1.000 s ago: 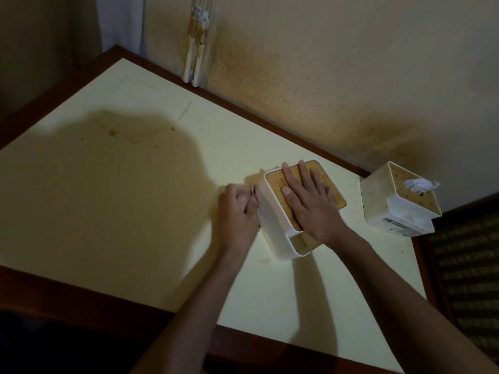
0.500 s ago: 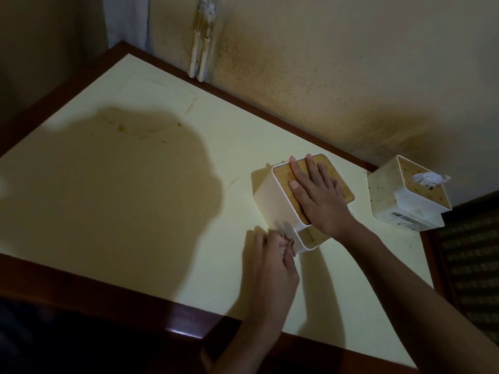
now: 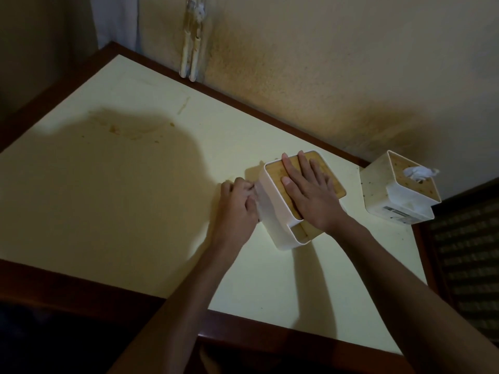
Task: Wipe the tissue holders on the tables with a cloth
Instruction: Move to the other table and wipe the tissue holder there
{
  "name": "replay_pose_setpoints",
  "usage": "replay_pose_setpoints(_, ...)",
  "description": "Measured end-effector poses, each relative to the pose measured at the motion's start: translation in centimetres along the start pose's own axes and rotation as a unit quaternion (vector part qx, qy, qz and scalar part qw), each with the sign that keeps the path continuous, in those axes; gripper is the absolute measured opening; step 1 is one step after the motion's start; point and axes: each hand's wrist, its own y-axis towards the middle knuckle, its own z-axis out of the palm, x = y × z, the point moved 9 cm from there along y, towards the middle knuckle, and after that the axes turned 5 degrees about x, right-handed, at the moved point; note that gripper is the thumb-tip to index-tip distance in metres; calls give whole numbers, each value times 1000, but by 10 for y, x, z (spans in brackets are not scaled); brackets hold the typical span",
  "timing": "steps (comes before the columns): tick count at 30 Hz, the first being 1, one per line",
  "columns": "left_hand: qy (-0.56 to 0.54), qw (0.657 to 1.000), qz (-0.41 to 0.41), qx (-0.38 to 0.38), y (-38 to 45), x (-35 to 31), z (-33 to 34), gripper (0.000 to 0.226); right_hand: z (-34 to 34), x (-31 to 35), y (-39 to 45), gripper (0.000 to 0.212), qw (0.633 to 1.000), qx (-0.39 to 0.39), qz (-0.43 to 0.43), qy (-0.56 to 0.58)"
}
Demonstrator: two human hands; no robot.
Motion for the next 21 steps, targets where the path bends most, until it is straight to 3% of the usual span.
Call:
replay_pose_setpoints(4, 66, 995, 40, 62, -18, -6, 10, 42, -1, -1, -1, 54, 1000, 0, 0, 6)
replay_pose_setpoints(10, 189, 979, 81, 7, -30, -6, 10, 55, 1, 1, 0, 54, 1000, 2, 0, 9)
replay_pose_setpoints(14, 98, 995, 4, 31, -18, 4, 2, 45, -1, 0, -2, 52, 1000, 2, 0, 5)
replay_pose_setpoints(21, -43, 998, -43, 12, -13, 13, -21, 41, 1, 3, -6, 52, 999, -11, -36, -11)
